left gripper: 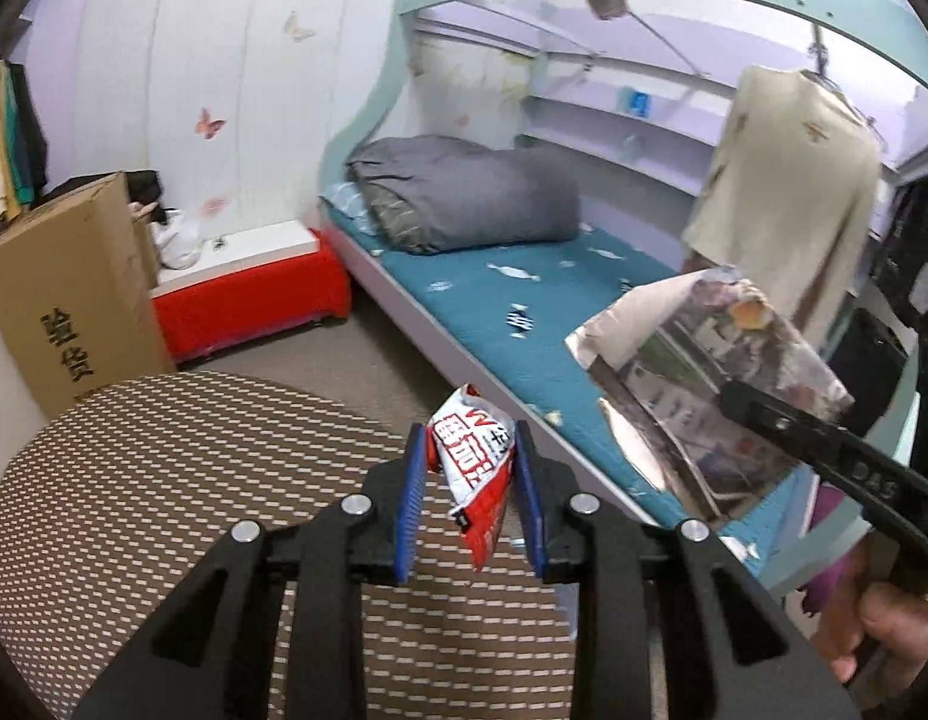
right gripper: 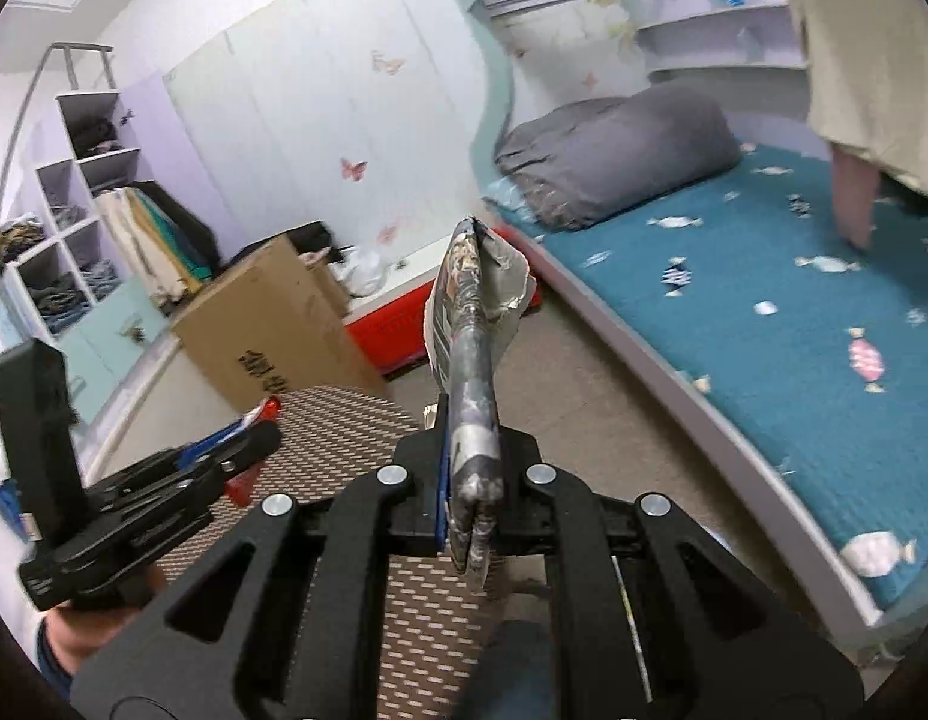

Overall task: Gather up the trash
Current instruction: 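Carry bag and newspaper to the bin and open both tools over it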

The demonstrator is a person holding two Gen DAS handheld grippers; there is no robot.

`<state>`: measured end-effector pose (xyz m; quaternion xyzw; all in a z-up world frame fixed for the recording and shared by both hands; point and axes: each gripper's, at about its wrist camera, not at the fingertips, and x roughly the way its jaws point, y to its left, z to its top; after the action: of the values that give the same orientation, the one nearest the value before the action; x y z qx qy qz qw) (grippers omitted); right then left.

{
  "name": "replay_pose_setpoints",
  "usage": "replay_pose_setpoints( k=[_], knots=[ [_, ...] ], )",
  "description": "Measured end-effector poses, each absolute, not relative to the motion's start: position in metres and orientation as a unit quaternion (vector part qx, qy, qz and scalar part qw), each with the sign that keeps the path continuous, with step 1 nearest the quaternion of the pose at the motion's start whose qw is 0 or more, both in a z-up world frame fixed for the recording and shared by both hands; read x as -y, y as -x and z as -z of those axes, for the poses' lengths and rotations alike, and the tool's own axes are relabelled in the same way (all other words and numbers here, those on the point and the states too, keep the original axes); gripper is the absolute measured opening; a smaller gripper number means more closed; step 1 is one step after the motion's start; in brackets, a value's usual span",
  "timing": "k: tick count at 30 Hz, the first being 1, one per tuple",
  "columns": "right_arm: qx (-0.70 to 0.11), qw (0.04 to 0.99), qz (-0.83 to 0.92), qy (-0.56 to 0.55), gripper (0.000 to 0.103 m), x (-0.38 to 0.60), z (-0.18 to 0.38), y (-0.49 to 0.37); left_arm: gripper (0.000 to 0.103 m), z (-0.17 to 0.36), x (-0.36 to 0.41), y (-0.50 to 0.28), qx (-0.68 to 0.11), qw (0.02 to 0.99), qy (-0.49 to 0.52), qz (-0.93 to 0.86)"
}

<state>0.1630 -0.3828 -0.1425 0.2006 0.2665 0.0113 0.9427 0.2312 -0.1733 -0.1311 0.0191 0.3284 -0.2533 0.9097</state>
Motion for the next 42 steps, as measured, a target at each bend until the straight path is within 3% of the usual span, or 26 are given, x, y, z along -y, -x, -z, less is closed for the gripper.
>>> replay_pose_setpoints(
  k=[11,21,37,39,40,41,42],
  knots=[
    [-0.314,0.93,0.071,-0.178,0.009,0.451,0.188,-0.157,0.027,0.16,0.257,-0.219,-0.354,0.885,-0.03,0.3],
    [-0.386,0.893,0.085,-0.214,0.009,0.489,0.267,-0.182,0.027,0.233,0.326,-0.251,-0.439,0.843,-0.053,0.307],
    [-0.453,0.845,0.091,-0.269,0.011,0.514,0.353,-0.214,0.029,0.313,0.379,-0.279,-0.516,0.793,-0.108,0.307],
    [-0.464,0.836,0.09,-0.28,0.012,0.517,0.367,-0.218,0.04,0.324,0.384,-0.283,-0.529,0.783,-0.117,0.304],
    [-0.47,0.829,0.087,-0.29,0.013,0.519,0.374,-0.22,0.067,0.328,0.387,-0.285,-0.533,0.781,-0.125,0.299],
    [-0.474,0.821,0.082,-0.308,0.022,0.522,0.383,-0.221,0.083,0.331,0.387,-0.288,-0.533,0.786,-0.14,0.28],
    [-0.475,0.813,0.082,-0.325,0.036,0.526,0.392,-0.222,0.088,0.332,0.385,-0.29,-0.53,0.79,-0.148,0.271]
  ],
)
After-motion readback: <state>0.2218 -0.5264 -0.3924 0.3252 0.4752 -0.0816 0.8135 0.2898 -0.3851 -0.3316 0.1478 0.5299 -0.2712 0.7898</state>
